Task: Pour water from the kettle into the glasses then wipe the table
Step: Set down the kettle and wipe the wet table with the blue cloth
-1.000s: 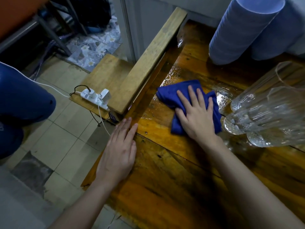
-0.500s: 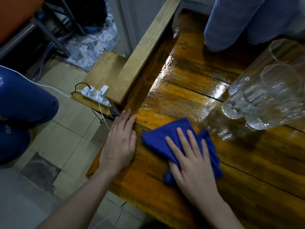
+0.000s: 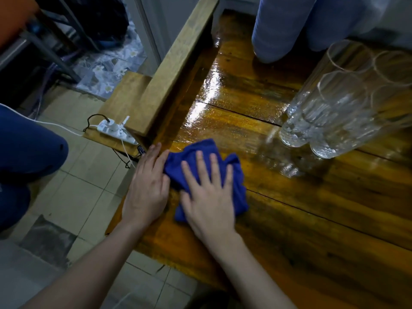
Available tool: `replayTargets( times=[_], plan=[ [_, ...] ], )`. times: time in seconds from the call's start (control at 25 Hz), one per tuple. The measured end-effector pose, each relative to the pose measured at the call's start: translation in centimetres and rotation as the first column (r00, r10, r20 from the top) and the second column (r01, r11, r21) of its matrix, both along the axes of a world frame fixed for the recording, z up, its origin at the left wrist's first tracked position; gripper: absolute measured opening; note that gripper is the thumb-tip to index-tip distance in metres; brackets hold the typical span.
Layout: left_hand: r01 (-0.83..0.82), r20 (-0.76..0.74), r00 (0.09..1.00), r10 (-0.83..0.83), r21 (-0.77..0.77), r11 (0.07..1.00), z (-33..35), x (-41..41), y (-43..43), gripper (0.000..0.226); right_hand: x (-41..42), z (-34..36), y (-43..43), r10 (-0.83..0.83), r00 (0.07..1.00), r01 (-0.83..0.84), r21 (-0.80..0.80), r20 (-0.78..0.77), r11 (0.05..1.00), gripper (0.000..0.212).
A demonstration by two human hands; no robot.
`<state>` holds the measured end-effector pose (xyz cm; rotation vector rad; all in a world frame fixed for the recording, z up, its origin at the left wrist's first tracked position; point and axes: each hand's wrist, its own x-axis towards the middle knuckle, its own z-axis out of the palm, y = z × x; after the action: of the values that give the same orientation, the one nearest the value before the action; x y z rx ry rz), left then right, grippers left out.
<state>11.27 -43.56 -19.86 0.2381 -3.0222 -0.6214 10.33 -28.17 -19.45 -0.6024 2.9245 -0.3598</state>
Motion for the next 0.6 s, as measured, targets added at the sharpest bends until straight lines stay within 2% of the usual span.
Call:
replayTargets(
  times=[0.12,0.2,0.28,0.4,0.48,0.6],
  plan=[
    [0.001,0.0,1.0,-0.001,-0.002,1.0,0.0,-0.1,0.1,0.052,0.6,-0.4,0.9,0.059,0.998,-0.058,-0.035,0.008,0.998,0.062],
    [-0.015,-0.001,1.0,0.015,0.026,1.0,0.3,-0.2,0.5,0.051,1.5,-0.3,4.5,0.1,0.995,-0.1,-0.027,0.016,0.995,0.062],
    [-0.027,0.008,1.0,0.027,0.035,0.999,0.5,-0.1,0.5,0.051,2.2,-0.2,9.4,0.066,0.997,-0.066,-0.018,0.038,0.998,0.063],
    [-0.008,-0.003,1.0,0.008,0.008,1.0,0.6,-0.1,0.4,0.052,3.4,0.0,19.1,-0.125,0.992,0.124,0.047,0.026,0.991,0.063],
    [-0.01,-0.004,1.0,0.01,0.007,1.0,0.6,0.0,0.5,0.051,4.2,0.5,23.9,-0.278,0.961,0.276,0.126,0.001,0.953,0.062],
    [-0.008,-0.01,1.0,0.007,-0.086,0.996,0.8,0.2,1.0,0.045,4.3,0.0,24.1,-0.471,0.881,0.47,0.171,-0.039,0.866,0.063]
  ],
)
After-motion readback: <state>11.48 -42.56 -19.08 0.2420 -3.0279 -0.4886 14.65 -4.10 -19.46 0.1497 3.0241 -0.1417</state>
